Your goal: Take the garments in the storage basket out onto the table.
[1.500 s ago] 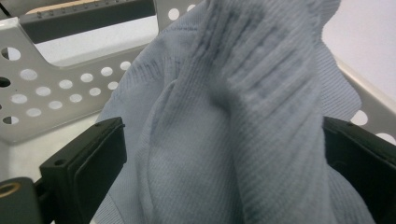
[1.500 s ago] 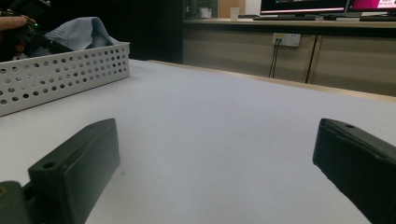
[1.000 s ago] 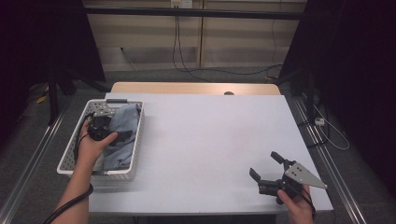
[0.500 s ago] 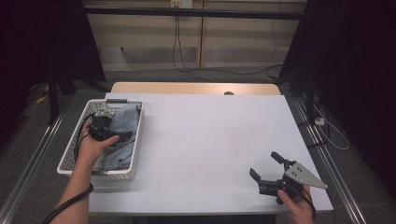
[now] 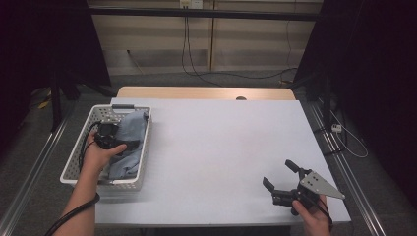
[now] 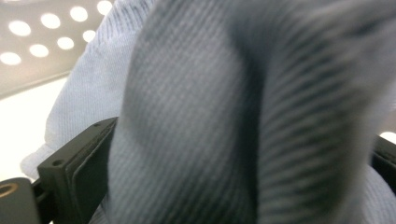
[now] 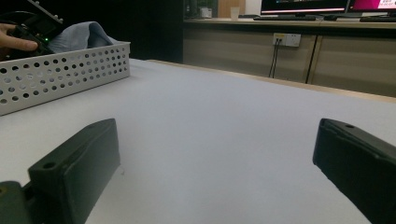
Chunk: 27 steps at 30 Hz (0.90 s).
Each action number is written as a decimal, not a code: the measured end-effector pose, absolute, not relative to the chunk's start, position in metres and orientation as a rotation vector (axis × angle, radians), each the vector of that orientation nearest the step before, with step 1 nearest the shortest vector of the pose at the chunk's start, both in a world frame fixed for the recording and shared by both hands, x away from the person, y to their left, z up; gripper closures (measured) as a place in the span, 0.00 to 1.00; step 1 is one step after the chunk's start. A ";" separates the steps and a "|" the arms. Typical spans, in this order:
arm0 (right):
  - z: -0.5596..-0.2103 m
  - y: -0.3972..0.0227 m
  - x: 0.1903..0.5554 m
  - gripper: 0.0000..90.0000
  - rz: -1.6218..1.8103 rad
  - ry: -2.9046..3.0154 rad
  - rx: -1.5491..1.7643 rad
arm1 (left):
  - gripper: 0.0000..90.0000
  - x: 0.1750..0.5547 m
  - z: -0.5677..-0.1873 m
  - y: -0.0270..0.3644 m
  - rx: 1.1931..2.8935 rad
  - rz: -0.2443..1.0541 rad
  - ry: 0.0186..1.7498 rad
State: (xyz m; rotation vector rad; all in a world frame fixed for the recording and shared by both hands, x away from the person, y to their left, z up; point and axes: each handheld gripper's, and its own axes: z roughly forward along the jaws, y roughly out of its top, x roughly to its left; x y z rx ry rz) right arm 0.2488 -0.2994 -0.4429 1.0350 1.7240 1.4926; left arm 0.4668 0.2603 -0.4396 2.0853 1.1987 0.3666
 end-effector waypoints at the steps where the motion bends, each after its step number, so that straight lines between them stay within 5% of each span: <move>1: -0.443 -0.299 0.249 0.00 1.494 1.722 1.035 | 0.03 0.467 -0.440 0.260 2.091 0.361 1.196; 27: -0.442 -0.299 0.249 0.00 1.497 1.724 1.025 | 0.13 0.464 -0.447 0.254 2.133 0.308 1.194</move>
